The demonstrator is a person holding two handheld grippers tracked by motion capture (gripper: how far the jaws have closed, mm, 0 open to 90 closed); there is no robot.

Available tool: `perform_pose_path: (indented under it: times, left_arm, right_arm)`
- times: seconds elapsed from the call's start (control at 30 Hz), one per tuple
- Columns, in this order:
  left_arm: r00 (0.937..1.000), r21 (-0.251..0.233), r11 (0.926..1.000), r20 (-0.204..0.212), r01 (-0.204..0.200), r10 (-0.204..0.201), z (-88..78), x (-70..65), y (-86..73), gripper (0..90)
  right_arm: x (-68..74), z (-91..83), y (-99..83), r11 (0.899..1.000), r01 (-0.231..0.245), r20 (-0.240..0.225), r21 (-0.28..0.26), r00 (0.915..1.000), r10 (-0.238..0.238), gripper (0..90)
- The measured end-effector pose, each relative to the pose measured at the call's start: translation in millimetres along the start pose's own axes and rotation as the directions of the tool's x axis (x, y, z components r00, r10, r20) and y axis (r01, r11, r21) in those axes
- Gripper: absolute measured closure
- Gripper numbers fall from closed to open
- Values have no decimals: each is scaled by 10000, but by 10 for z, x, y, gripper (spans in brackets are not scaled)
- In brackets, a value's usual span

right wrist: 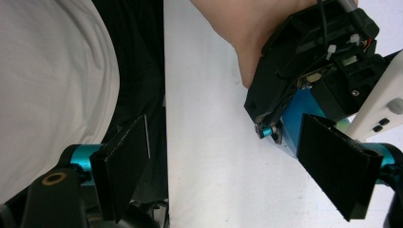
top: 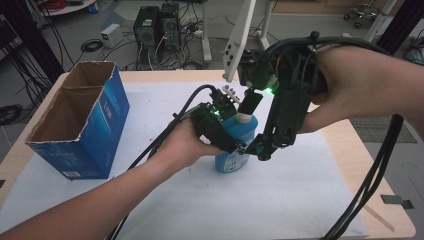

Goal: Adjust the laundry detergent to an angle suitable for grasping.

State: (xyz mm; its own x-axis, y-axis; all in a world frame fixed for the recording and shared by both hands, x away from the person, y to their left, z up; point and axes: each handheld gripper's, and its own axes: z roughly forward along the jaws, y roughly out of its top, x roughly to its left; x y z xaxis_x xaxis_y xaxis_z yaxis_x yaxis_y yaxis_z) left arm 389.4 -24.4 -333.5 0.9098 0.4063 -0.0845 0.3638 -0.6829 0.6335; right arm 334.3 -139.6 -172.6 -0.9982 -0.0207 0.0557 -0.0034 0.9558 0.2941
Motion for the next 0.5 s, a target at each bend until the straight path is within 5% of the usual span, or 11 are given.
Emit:
perform_pose_path:
  times: [0.33,0.5]
  left_arm:
    - [10000,38,10000,-17,-51,51,-3,2,2,391]
    - [9985,-97,9993,-426,-354,350,-24,-17,2,420]
  right_arm:
    - [-12,-1,-1,10000,32,-15,-21,10000,-32,177]
    - [-2,-6,-4,10000,26,-9,-41,10000,-26,177]
